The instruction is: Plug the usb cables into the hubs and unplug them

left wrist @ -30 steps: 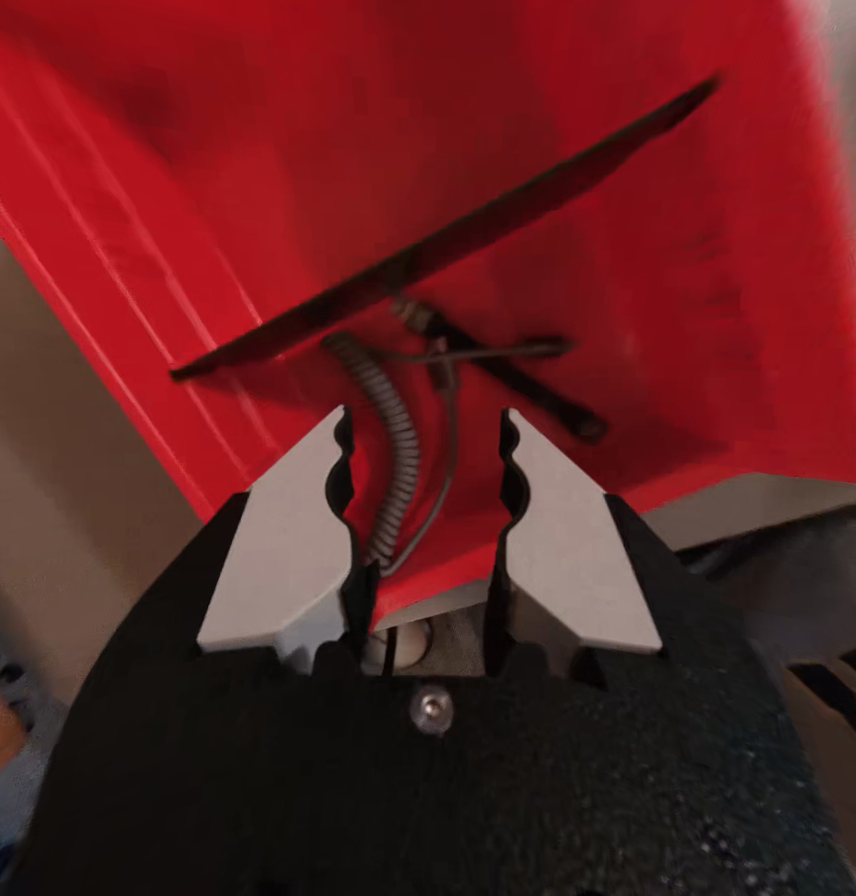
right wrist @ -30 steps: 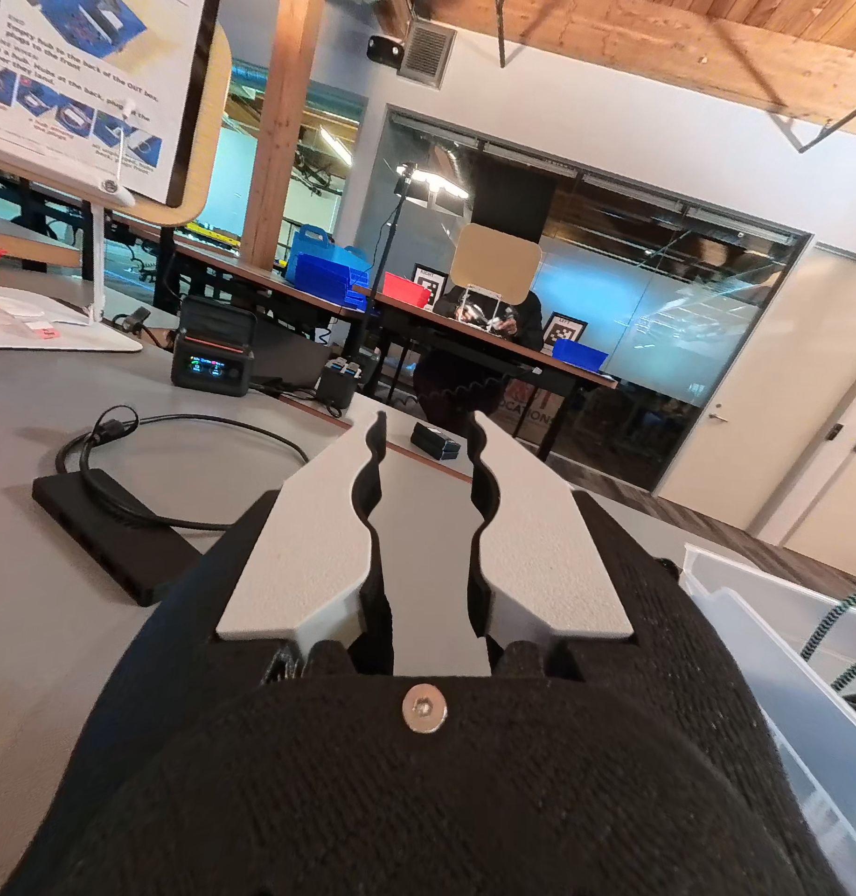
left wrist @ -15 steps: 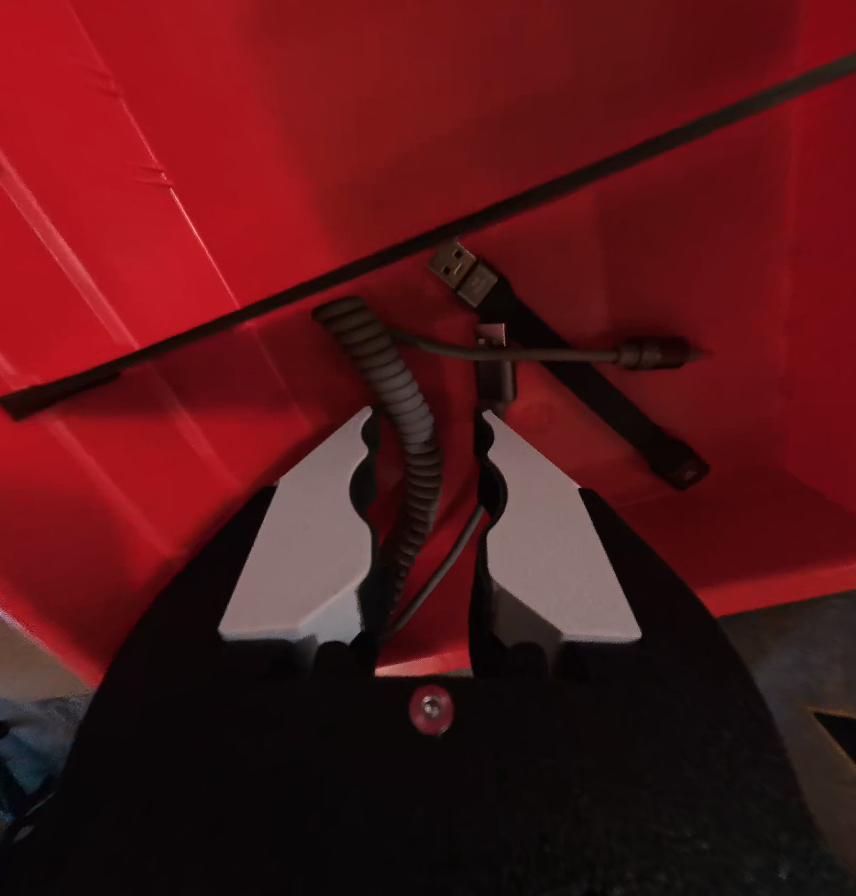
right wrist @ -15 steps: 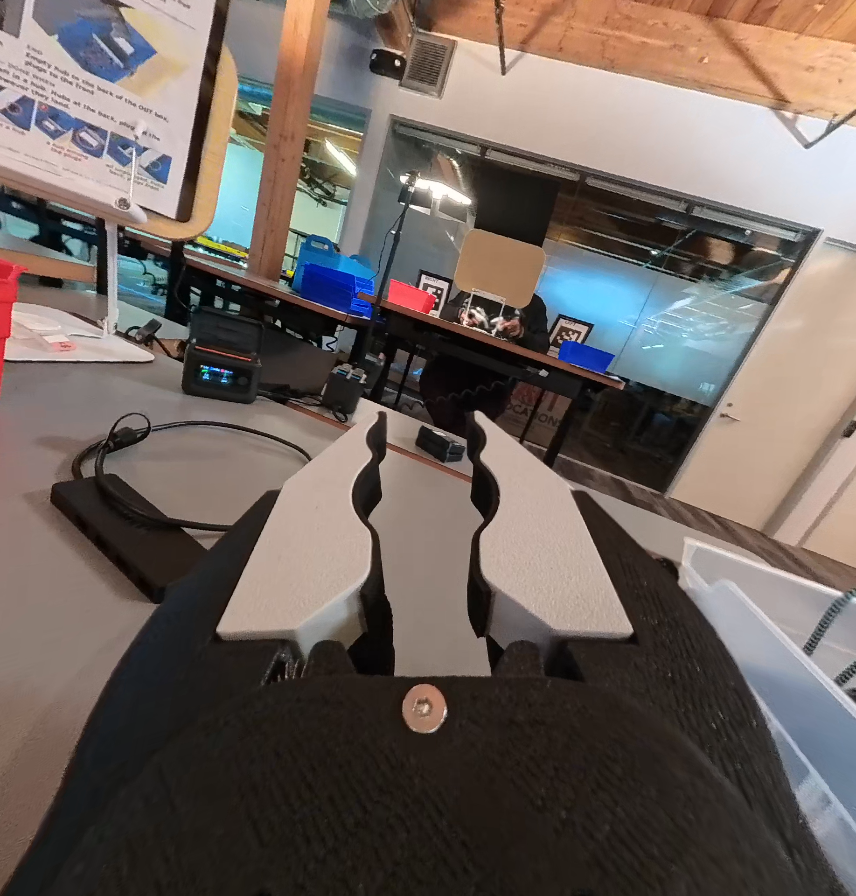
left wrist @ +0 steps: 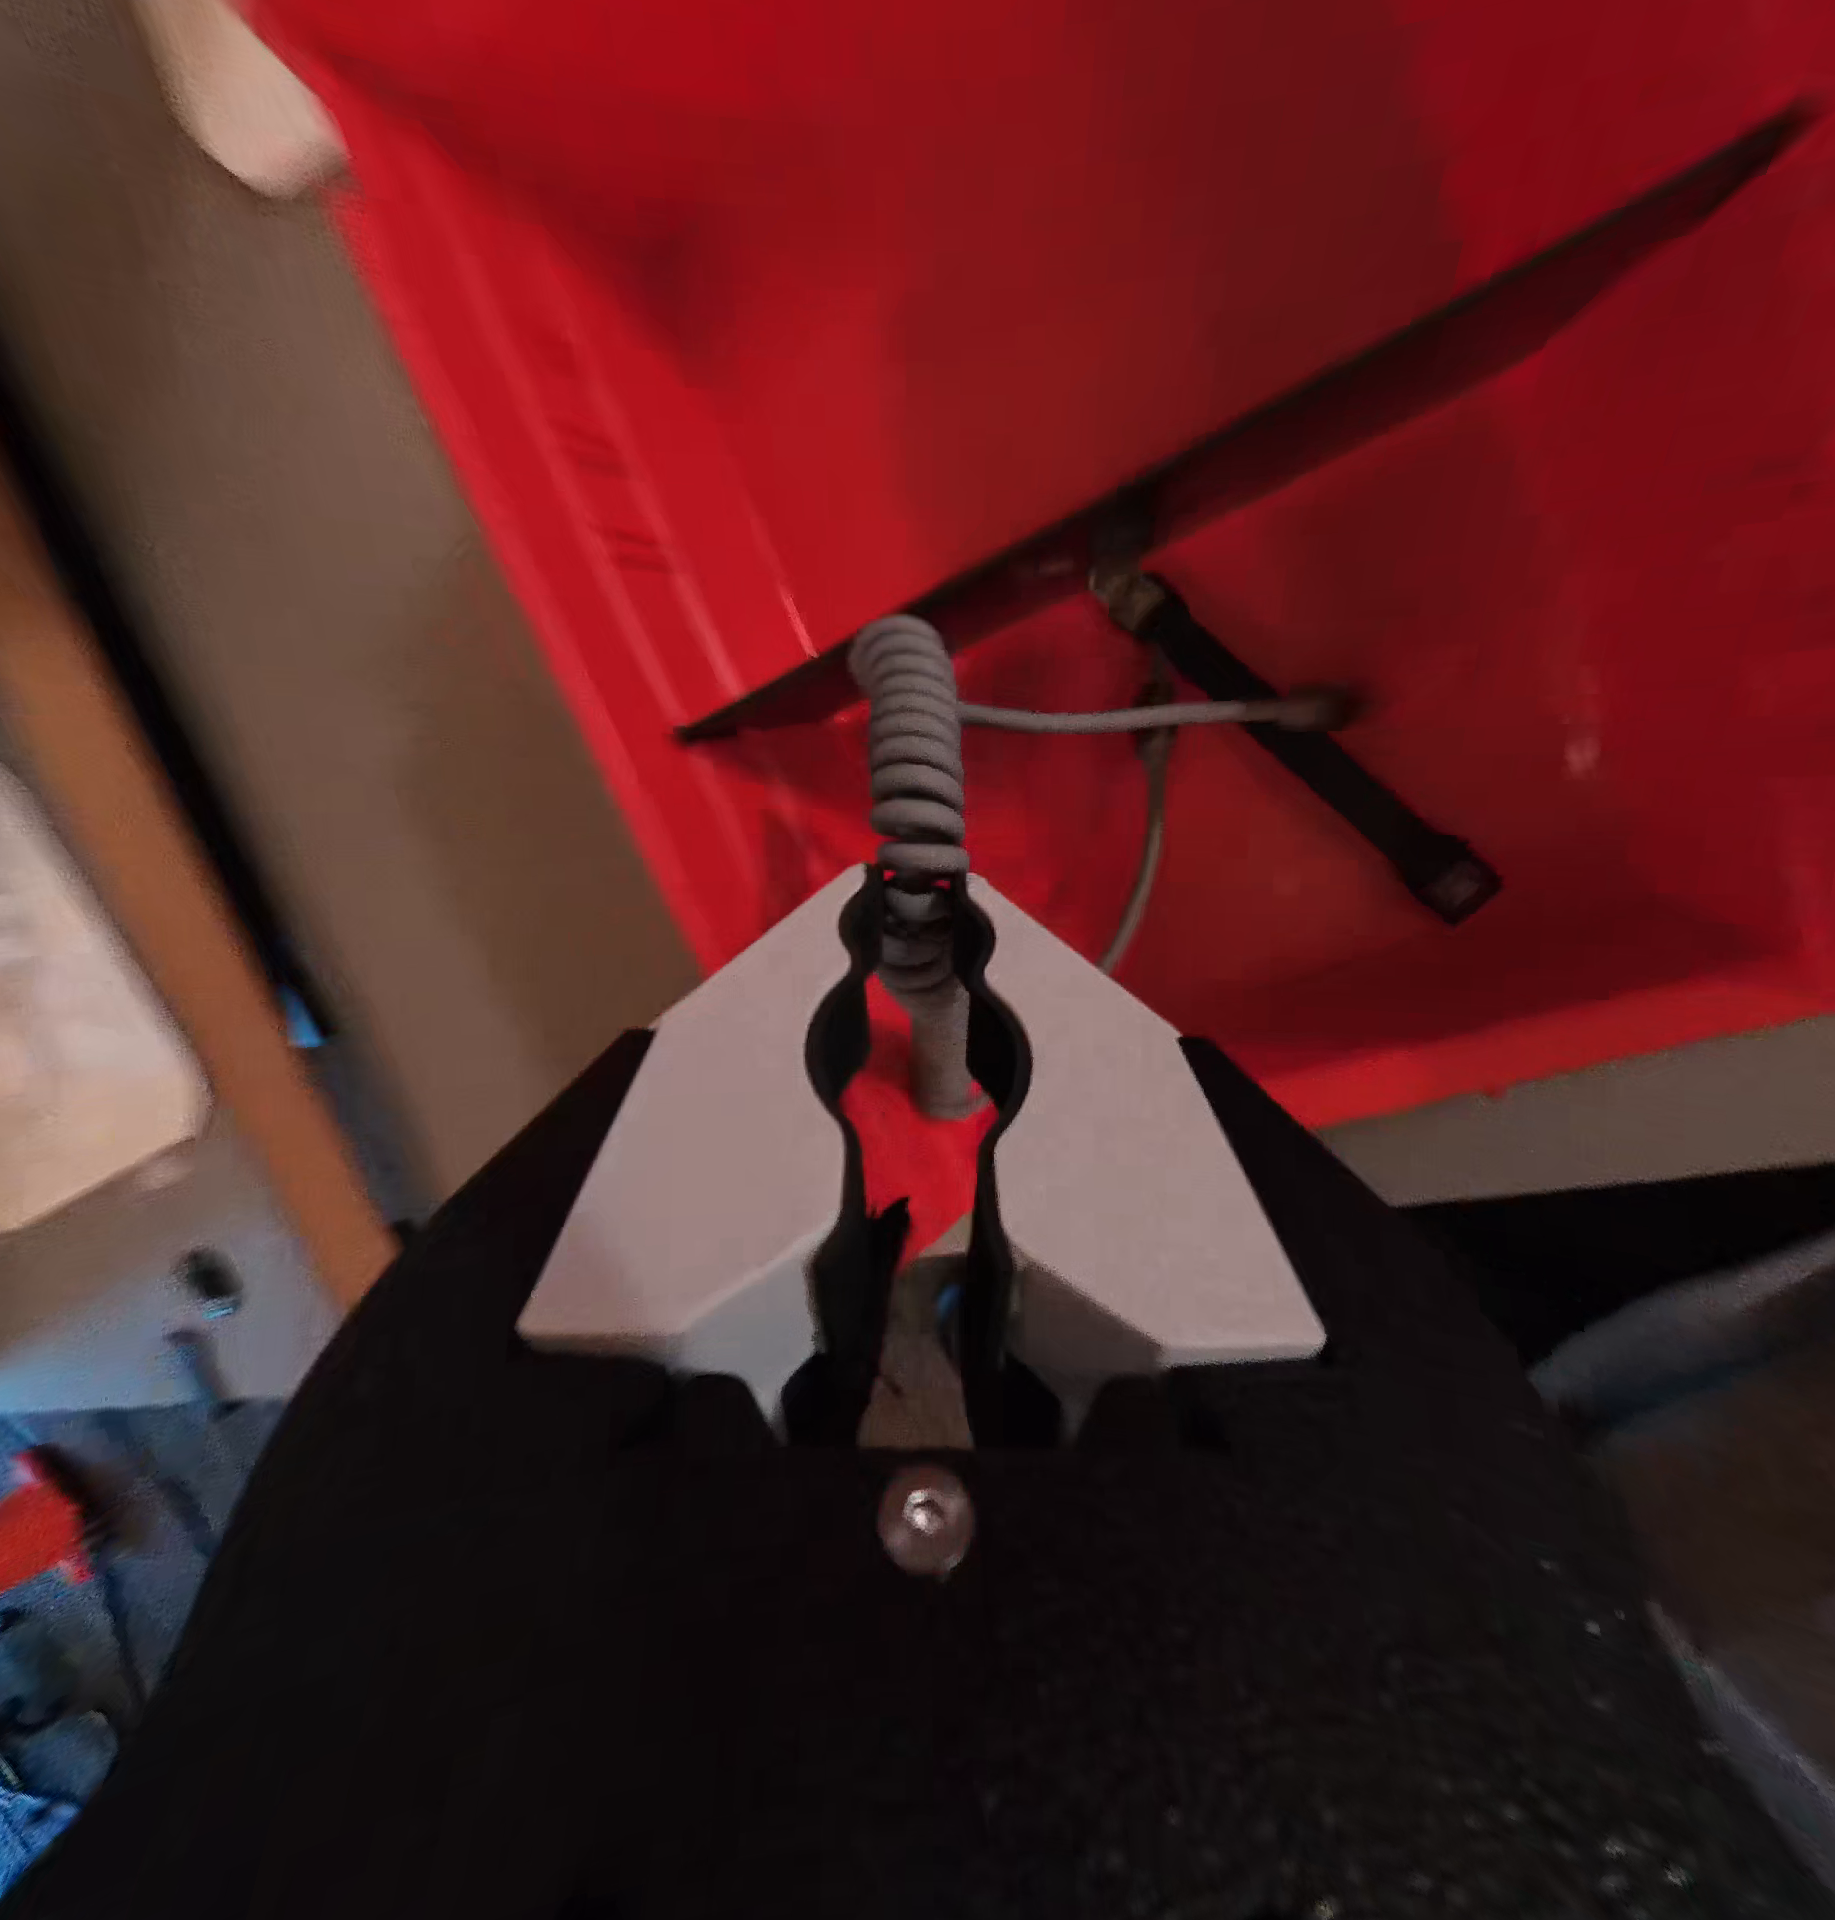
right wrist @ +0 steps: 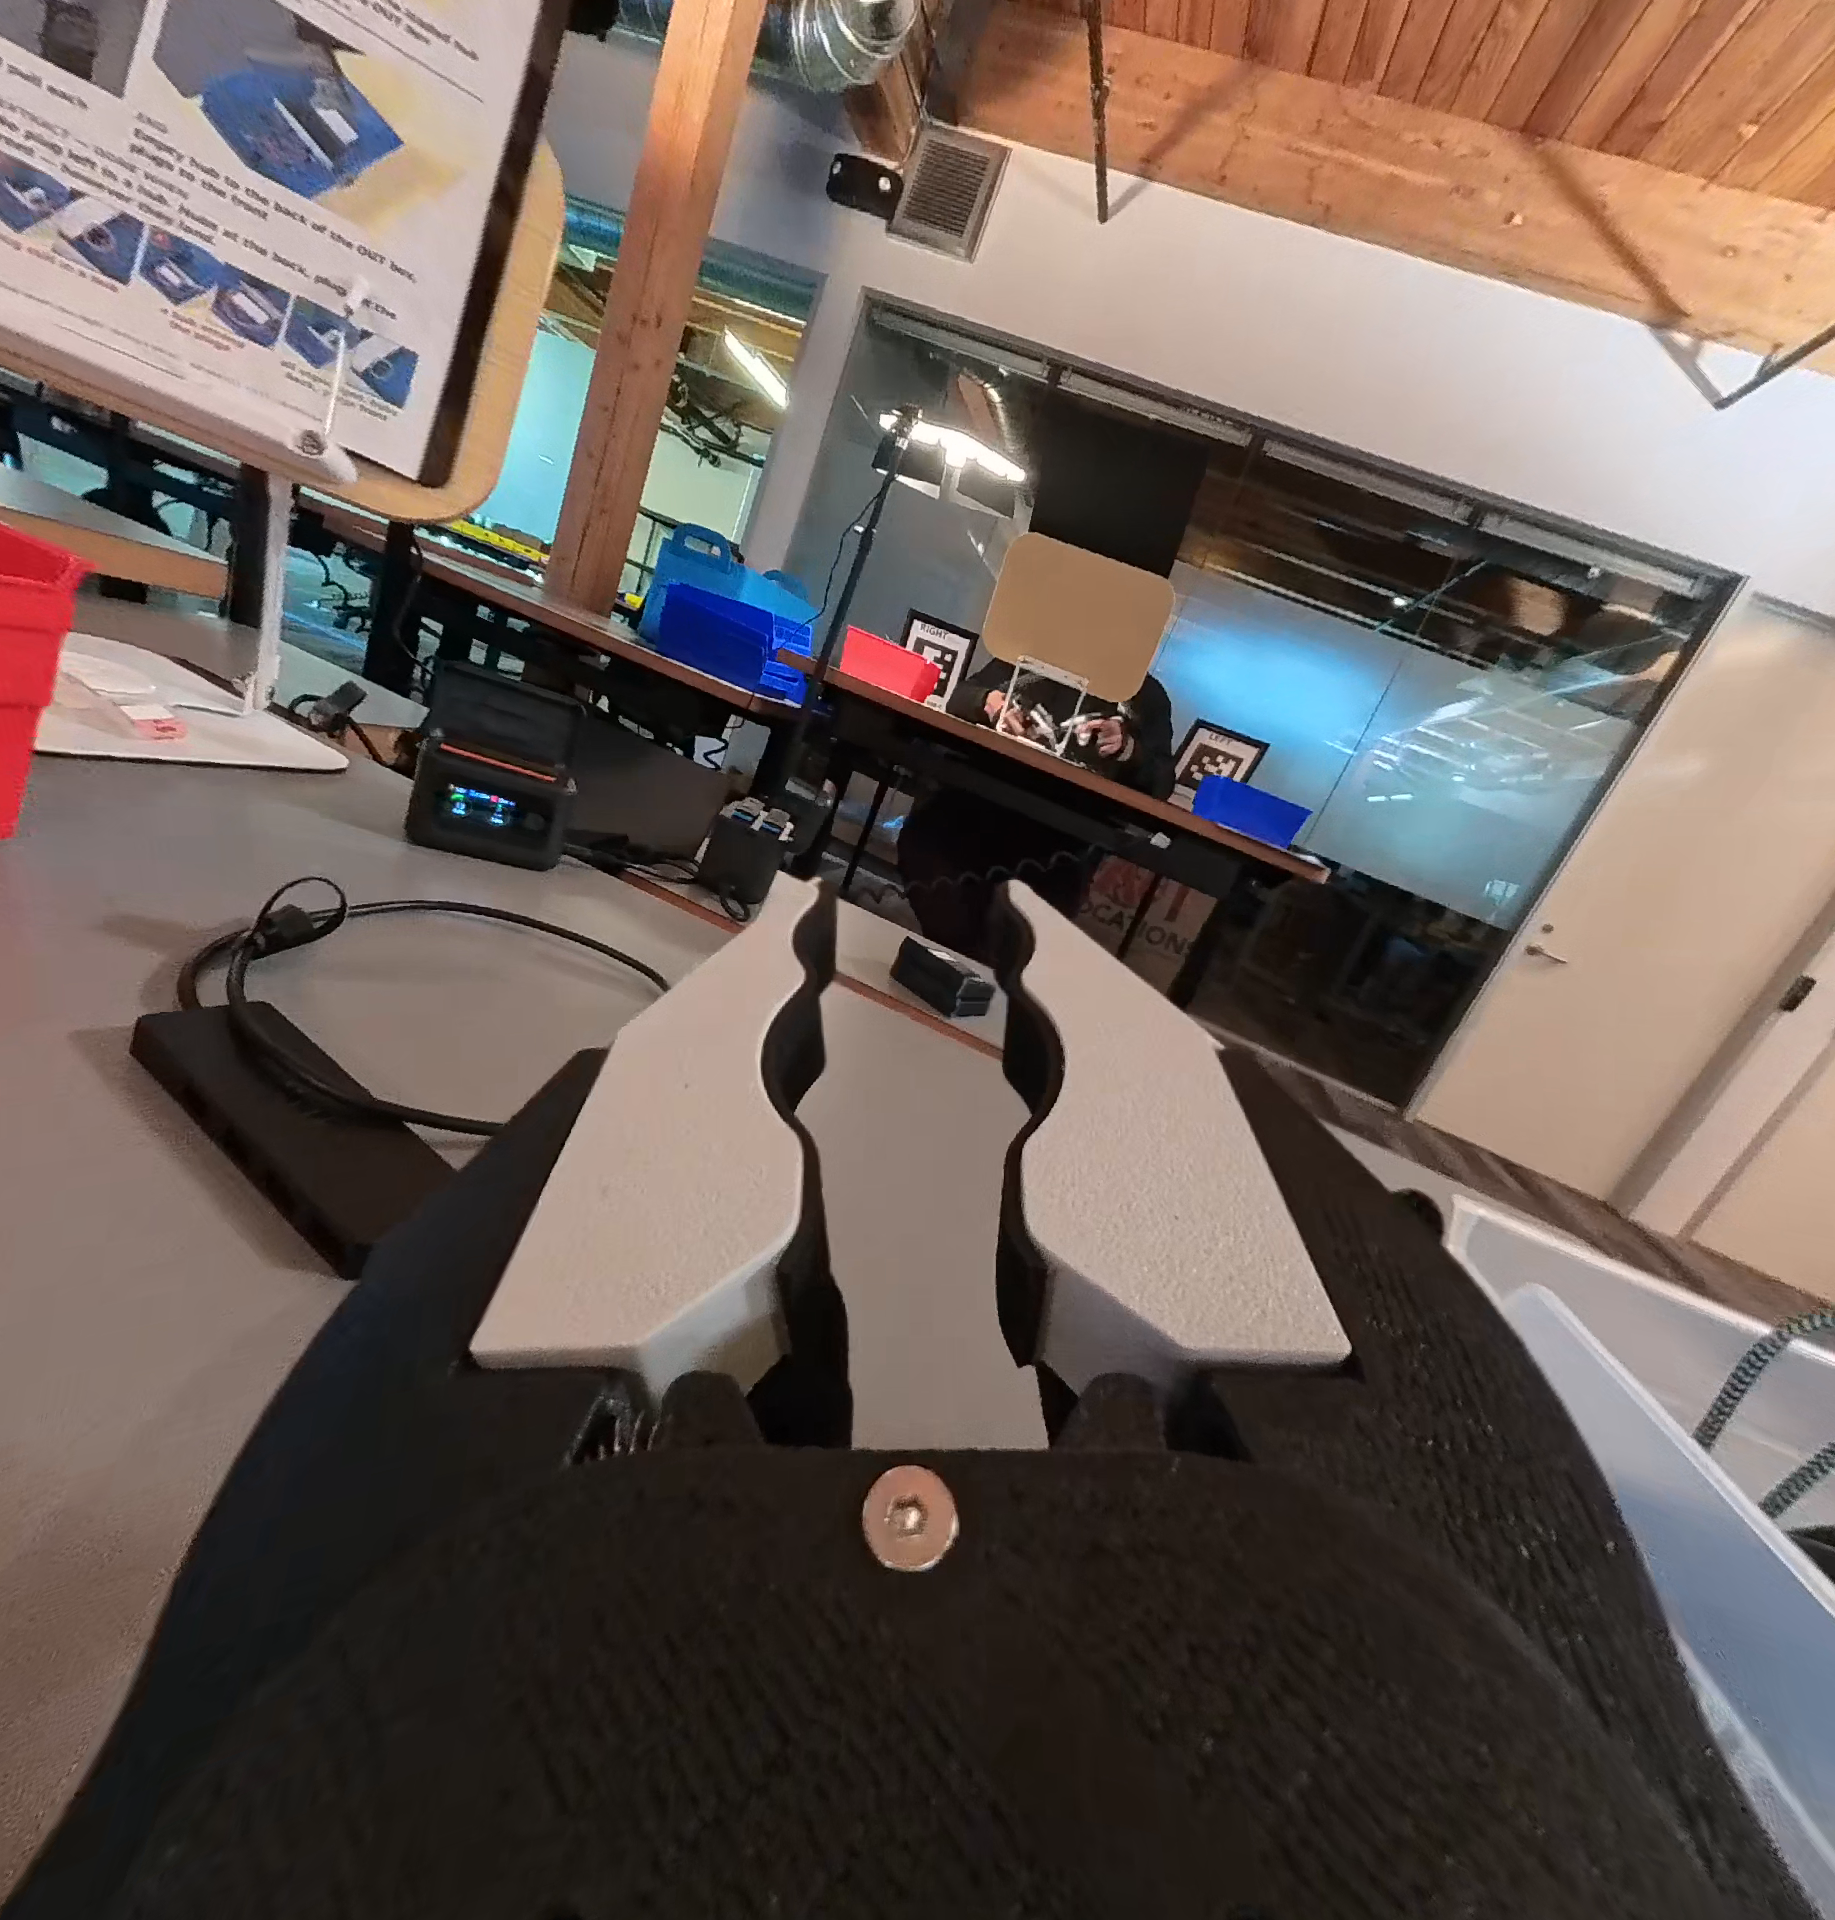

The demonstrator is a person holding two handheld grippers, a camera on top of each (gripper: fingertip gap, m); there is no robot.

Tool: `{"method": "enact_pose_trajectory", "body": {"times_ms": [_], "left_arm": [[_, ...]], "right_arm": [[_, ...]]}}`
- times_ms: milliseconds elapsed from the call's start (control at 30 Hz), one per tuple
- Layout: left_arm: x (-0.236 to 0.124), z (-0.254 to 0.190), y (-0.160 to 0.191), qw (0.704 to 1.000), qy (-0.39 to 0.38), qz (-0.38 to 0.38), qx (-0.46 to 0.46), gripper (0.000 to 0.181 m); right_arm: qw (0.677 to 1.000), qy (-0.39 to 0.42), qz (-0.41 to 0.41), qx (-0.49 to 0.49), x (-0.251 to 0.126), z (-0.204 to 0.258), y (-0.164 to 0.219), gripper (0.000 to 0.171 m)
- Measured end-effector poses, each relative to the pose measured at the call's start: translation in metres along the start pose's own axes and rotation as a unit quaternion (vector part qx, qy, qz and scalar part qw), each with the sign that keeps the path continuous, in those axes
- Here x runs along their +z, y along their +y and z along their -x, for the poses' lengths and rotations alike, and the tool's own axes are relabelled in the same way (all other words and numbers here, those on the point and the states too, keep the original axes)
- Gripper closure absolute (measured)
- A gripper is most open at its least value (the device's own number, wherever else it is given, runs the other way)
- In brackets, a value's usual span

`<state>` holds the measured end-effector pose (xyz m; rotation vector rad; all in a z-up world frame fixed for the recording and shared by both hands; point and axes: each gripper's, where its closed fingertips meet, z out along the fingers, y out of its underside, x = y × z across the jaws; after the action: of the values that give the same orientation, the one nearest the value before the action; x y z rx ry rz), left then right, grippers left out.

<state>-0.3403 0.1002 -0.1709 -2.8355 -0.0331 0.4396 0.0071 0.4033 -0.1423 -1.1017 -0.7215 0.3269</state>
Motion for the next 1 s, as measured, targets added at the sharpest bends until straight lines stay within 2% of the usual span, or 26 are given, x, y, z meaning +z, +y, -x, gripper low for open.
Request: {"method": "enact_pose_trajectory", "body": {"times_ms": [33,100,267,400,500,600,800,900,1000], "left_arm": [[-0.027,0.004,-0.011,1.000,-0.012,-0.022,0.009,0.173],[-0.085,0.015,-0.037,0.995,-0.056,-0.071,0.032,0.173],[-0.216,0.020,-0.103,0.975,-0.100,-0.184,0.072,0.173],[-0.297,-0.014,-0.164,0.951,-0.039,-0.290,0.104,0.173],[-0.315,-0.059,-0.201,0.935,0.042,-0.328,0.132,0.173],[-0.281,-0.119,-0.224,0.925,0.139,-0.312,0.168,0.173],[-0.139,-0.212,-0.243,0.925,0.248,-0.202,0.206,0.172],[-0.071,-0.235,-0.242,0.932,0.270,-0.144,0.192,0.173],[-0.022,-0.242,-0.236,0.940,0.272,-0.105,0.176,0.172]], "right_arm": [[1.000,0.000,-0.002,-0.005,-0.001,0.000,-0.001,0.144],[1.000,0.005,0.002,0.005,0.000,-0.003,0.001,0.145],[1.000,0.008,0.002,0.019,-0.002,-0.006,0.002,0.145],[1.000,0.019,0.004,0.020,-0.006,-0.008,0.000,0.146],[0.999,0.030,0.004,0.027,-0.014,-0.013,-0.001,0.146],[0.999,0.041,0.006,0.023,-0.025,-0.019,-0.003,0.146],[0.998,0.063,0.007,0.031,-0.040,-0.030,-0.004,0.147],[0.998,0.049,0.007,0.029,-0.038,-0.027,-0.003,0.147],[0.999,0.034,0.017,0.021,-0.034,-0.021,0.001,0.148]]}}
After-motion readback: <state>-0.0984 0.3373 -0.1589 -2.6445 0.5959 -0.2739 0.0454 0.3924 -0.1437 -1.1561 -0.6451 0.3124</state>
